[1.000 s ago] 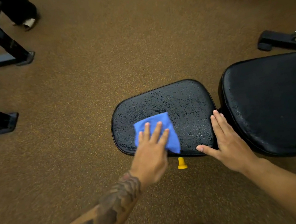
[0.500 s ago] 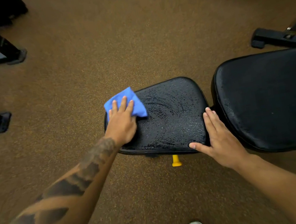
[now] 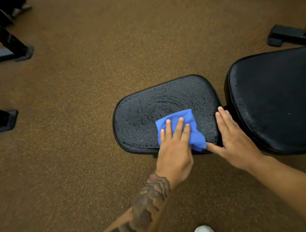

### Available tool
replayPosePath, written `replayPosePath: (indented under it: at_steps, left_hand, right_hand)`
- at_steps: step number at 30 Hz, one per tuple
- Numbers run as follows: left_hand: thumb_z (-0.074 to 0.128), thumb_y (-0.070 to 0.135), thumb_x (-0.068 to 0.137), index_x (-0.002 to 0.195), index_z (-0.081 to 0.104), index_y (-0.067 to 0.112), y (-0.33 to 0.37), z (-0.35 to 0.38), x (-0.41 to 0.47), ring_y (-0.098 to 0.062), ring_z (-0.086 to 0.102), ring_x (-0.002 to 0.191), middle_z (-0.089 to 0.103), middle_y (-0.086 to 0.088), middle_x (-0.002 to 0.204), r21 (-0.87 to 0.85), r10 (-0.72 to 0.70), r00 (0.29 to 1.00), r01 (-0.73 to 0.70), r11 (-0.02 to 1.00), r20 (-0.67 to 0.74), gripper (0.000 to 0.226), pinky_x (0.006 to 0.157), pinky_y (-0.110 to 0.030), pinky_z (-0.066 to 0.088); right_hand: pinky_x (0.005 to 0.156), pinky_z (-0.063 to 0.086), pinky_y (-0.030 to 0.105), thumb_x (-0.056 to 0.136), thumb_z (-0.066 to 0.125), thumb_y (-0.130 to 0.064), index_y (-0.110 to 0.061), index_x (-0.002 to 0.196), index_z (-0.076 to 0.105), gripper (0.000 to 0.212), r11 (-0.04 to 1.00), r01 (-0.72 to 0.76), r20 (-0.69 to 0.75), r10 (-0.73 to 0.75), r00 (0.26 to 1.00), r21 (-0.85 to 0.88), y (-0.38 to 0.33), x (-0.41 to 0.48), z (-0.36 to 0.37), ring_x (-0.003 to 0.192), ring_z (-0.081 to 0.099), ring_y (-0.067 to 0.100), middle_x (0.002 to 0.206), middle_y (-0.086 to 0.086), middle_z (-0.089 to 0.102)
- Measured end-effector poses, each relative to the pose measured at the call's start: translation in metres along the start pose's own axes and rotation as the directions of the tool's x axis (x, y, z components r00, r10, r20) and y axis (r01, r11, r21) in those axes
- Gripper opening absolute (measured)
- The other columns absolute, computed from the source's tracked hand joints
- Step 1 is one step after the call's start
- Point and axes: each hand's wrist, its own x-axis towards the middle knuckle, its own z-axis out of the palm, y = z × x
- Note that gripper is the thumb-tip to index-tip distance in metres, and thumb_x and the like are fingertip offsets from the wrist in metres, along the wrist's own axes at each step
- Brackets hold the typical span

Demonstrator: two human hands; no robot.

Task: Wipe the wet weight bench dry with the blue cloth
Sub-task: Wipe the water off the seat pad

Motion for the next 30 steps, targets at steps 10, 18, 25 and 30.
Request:
replayPosePath:
  at_steps: [10, 18, 25, 30]
  left_hand:
    - [0.018, 0.021, 0.085, 0.152, 0.025, 0.008, -0.016, -0.012, -0.022, -0.045, -0.004, 0.147, 0.006, -0.013, 0.162, -0.048, -0.341, 0.937, 0.338, 0.940, -0.075, 0.068, 0.117, -0.054, -0.003]
    - [0.037, 0.021, 0.092, 0.154, 0.018, 0.012, -0.022, -0.023, 0.002, -0.032, -0.010, 0.149, 0.001, -0.006, 0.163, -0.073, 0.022, 0.992, -0.013, 0.997, 0.123, 0.065, 0.121, -0.044, -0.006]
    - [0.047, 0.027, 0.083, 0.153, 0.019, 0.011, -0.062, -0.052, -0.016, -0.010, -0.001, 0.149, 0.010, 0.002, 0.161, -0.498, -0.031, 0.999, 0.034, 0.866, 0.014, 0.078, 0.122, -0.027, 0.001]
    - [0.054, 0.029, 0.089, 0.153, 0.022, 0.007, -0.119, -0.067, -0.015, -0.011, 0.010, 0.149, 0.016, -0.003, 0.161, -0.619, -0.443, 0.891, 0.291, 0.729, -0.103, 0.075, 0.122, -0.029, 0.006]
  right_hand:
    - [0.116, 0.000, 0.029, 0.079, 0.034, -0.081, -0.012, 0.151, -0.004, 0.108, 0.999, -0.031, 0.051, 0.030, 0.998, 0.024, -0.007, -0.003, -0.009, 0.145, -0.014, 0.010, 0.159, -0.003, -0.017]
    - [0.117, 0.000, 0.031, 0.076, 0.030, -0.082, -0.005, 0.151, 0.005, 0.110, 0.997, -0.020, 0.061, 0.025, 0.998, -0.072, -0.016, -0.002, -0.017, 0.147, -0.008, 0.020, 0.160, 0.007, -0.007]
    - [0.119, 0.007, 0.041, 0.084, 0.038, -0.060, -0.012, 0.151, 0.017, 0.085, 0.945, 0.301, 0.049, -0.297, 0.954, -0.129, -0.098, 0.008, -0.011, 0.147, 0.001, 0.026, 0.160, 0.010, 0.007]
    - [0.117, 0.004, 0.042, 0.089, 0.032, -0.046, -0.019, 0.150, 0.026, 0.066, 0.929, 0.321, 0.129, -0.301, 0.945, -0.182, -0.127, 0.026, 0.012, 0.147, 0.009, 0.027, 0.158, 0.007, 0.018]
